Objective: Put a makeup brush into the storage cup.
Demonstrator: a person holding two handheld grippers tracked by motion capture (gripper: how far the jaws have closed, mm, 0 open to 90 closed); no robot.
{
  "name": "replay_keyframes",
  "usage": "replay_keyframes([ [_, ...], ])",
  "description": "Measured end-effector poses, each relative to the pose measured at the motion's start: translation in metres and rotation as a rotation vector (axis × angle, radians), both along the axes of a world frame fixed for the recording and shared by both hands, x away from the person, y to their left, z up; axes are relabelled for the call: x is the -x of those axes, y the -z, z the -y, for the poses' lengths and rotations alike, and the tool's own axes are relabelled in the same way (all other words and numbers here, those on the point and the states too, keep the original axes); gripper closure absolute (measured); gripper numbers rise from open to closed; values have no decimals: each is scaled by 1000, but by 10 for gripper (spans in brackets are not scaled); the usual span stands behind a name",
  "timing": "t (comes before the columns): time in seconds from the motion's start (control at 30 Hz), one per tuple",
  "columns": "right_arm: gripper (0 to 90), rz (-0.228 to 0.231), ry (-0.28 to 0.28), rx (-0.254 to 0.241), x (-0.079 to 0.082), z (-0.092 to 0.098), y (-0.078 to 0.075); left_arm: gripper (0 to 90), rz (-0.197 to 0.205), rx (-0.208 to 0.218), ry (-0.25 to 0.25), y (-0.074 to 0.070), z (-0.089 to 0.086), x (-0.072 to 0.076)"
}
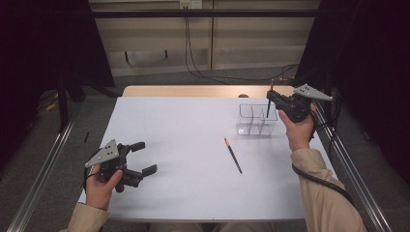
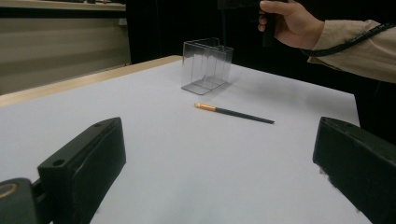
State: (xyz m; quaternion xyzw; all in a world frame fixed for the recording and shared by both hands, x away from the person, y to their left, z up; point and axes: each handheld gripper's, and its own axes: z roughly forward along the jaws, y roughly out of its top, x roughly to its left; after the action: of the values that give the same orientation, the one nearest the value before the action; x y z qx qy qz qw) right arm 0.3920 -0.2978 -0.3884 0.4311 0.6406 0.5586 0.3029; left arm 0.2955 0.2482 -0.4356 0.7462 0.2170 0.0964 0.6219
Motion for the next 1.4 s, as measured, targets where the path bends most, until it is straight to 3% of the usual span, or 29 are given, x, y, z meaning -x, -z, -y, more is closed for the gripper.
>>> replay_keyframes([
  [1.4, 833, -19, -3, 8, 2, 2, 20, 25, 7, -4, 0, 0, 2, 1],
])
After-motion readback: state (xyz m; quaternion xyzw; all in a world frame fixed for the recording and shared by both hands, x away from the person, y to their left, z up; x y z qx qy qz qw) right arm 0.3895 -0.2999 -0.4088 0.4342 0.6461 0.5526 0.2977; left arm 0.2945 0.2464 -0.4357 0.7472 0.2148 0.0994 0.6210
